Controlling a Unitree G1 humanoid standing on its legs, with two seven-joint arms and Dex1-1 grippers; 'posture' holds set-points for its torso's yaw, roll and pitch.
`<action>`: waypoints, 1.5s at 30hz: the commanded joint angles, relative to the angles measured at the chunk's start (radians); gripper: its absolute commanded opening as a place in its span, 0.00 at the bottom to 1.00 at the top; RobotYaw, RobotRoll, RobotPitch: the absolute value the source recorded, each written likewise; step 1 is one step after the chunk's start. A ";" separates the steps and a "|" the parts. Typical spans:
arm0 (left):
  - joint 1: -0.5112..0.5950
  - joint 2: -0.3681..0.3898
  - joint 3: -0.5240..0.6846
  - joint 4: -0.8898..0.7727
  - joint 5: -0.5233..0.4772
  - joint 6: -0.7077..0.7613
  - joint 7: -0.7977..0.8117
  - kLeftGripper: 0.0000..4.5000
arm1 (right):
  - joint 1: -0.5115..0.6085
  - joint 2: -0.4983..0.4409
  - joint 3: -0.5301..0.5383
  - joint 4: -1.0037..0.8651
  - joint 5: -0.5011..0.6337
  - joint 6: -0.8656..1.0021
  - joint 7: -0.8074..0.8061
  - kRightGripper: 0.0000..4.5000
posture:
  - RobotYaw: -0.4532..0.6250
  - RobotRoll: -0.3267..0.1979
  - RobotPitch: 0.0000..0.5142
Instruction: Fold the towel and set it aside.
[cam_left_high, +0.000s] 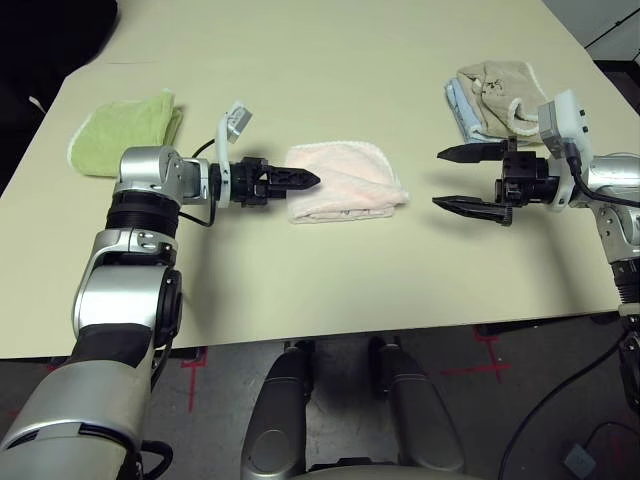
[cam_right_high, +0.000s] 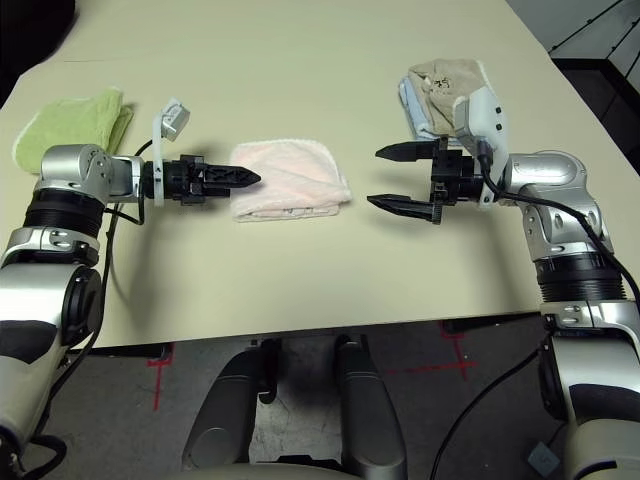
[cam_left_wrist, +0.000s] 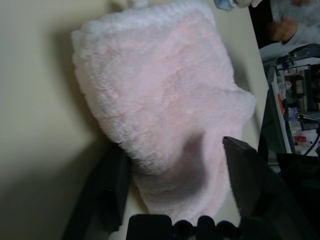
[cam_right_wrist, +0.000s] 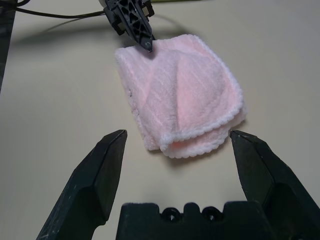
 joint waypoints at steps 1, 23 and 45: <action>0.032 -0.024 -0.012 0.001 -0.011 0.035 0.022 0.45 | 0.016 -0.014 -0.023 0.021 0.001 -0.026 0.007 1.00 | 0.43 0.62 0.50; 0.017 0.029 0.391 -0.162 -0.200 0.049 0.318 0.01 | -0.024 -0.005 -0.018 0.168 -0.013 -0.132 0.015 1.00 | 0.46 0.62 0.50; 0.042 0.080 0.589 -0.209 -0.240 -0.573 0.601 0.01 | -0.135 0.195 -0.034 0.179 0.021 -0.056 -0.119 1.00 | 0.51 0.62 0.52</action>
